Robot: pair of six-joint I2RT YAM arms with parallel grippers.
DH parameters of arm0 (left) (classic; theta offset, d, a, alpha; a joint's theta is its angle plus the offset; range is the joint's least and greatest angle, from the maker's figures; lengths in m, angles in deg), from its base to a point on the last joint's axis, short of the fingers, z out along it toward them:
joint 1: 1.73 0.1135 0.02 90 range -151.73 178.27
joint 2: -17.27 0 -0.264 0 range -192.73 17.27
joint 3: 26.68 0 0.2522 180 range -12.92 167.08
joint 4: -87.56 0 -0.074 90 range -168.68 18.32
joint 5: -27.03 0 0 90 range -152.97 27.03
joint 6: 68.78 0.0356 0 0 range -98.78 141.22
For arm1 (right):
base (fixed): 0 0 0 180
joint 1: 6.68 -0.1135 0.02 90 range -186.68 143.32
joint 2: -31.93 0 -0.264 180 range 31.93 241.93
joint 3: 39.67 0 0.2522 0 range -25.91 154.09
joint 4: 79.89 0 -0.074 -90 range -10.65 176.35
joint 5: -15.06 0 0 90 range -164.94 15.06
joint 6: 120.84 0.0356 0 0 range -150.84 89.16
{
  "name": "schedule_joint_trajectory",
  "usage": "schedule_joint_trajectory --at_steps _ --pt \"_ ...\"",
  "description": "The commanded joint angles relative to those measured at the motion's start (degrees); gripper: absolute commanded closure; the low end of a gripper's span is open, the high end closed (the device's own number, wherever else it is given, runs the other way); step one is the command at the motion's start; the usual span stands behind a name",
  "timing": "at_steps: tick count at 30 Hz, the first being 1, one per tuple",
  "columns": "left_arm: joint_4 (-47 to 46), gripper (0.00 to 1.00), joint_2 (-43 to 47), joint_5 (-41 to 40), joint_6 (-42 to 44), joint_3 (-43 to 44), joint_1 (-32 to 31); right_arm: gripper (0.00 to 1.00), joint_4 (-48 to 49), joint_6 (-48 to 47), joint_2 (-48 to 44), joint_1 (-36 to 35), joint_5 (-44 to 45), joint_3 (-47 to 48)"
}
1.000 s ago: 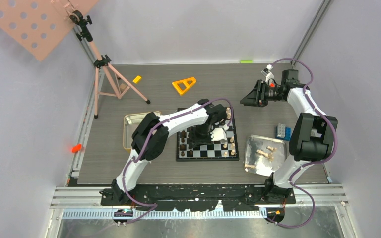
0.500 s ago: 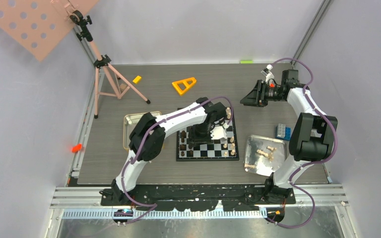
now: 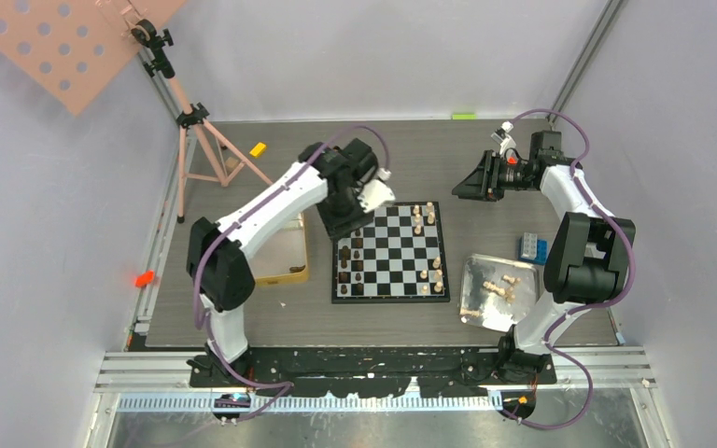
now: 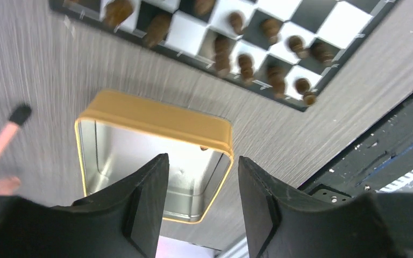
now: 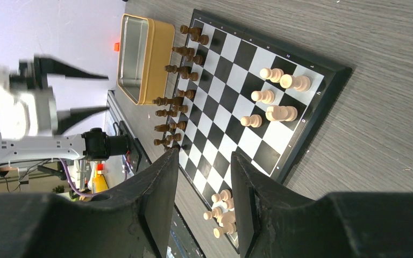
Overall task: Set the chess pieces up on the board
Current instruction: Place the chess piece on the chessboard, then adjust the storage box at the center of the board.
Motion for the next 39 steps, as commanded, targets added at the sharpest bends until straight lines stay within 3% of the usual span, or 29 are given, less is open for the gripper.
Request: schedule_joint_trajectory --at_steps 1,8,18,22,28,39 --pt "-1.8 0.46 1.6 -1.4 -5.8 -3.2 7.9 0.54 -0.2 -0.2 -2.4 0.3 0.2 1.3" --pt "-3.4 0.41 -1.9 6.7 -9.8 -7.4 17.2 0.54 -0.1 -0.3 -1.9 0.3 0.4 1.3" --pt "-6.1 0.43 -8.1 9.9 -11.6 -8.4 20.5 0.54 -0.2 -0.5 -1.8 0.2 0.6 1.2" --pt "-7.4 0.51 -9.9 9.1 -11.2 -9.8 20.5 0.54 -0.2 -0.6 -1.6 0.3 0.6 1.2" --pt "-7.7 0.74 -5.6 10.3 -6.0 -16.3 20.4 0.54 -0.3 -0.7 -1.2 0.3 0.6 1.3" --pt "-3.1 0.82 10.8 3.8 11.7 -37.3 16.1 0.54 -1.5 -1.6 0.9 0.3 0.3 2.1"
